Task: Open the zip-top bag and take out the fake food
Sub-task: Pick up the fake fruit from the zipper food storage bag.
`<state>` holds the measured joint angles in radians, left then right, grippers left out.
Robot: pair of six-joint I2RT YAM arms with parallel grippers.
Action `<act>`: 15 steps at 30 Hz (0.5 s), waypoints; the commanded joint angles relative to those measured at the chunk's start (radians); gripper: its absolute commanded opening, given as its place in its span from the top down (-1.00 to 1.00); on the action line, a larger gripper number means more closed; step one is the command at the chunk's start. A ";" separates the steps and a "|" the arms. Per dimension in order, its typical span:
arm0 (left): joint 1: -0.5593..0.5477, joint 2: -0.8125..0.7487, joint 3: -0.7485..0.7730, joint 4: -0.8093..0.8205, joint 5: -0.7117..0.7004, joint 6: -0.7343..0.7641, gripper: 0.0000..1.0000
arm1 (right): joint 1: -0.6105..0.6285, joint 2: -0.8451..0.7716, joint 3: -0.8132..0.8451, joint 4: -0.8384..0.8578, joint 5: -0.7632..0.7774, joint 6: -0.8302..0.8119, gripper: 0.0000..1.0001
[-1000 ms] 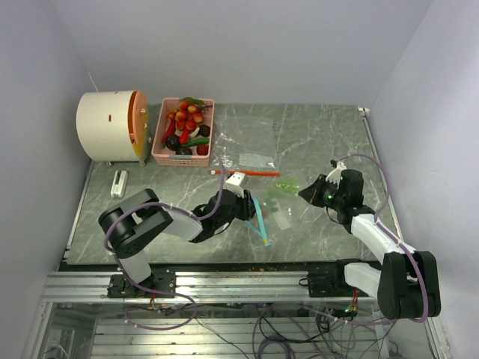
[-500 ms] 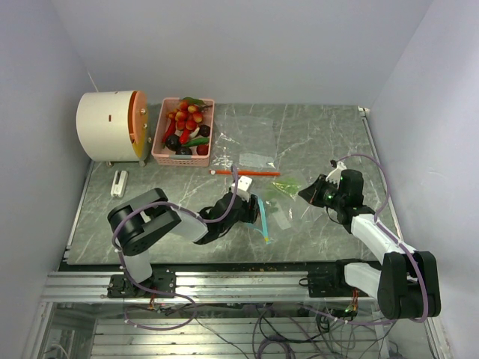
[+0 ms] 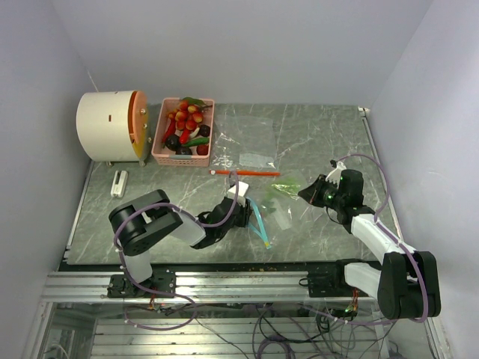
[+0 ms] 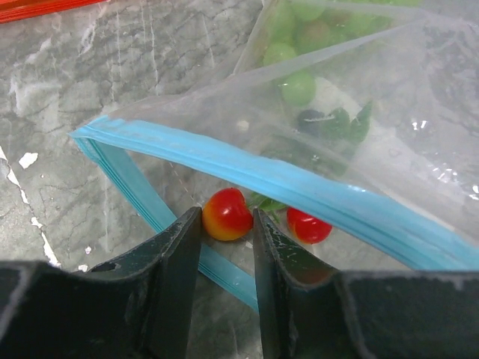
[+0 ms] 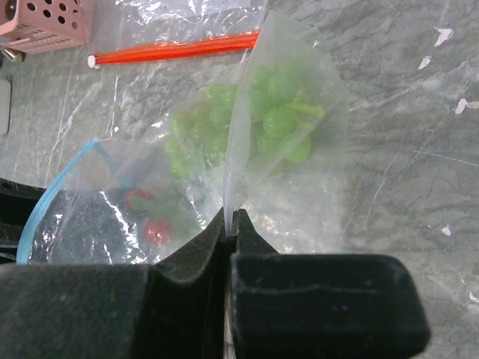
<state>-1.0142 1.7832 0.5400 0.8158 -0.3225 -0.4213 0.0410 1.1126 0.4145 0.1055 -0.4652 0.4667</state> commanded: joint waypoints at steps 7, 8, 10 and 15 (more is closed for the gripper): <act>-0.017 -0.001 -0.033 0.014 -0.029 0.014 0.54 | -0.011 -0.013 -0.011 0.013 -0.010 -0.009 1.00; -0.017 -0.009 -0.035 0.012 -0.027 0.011 0.57 | -0.010 -0.014 -0.011 0.013 -0.010 -0.010 1.00; -0.018 -0.038 -0.039 -0.001 -0.031 0.008 0.58 | -0.010 -0.012 -0.010 0.013 -0.010 -0.009 1.00; -0.017 -0.183 -0.060 -0.081 -0.070 -0.005 0.65 | -0.011 -0.015 -0.011 0.019 -0.011 -0.003 1.00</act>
<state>-1.0248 1.7195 0.4957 0.7925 -0.3458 -0.4191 0.0410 1.1122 0.4145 0.1055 -0.4664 0.4667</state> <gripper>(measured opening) 0.316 0.006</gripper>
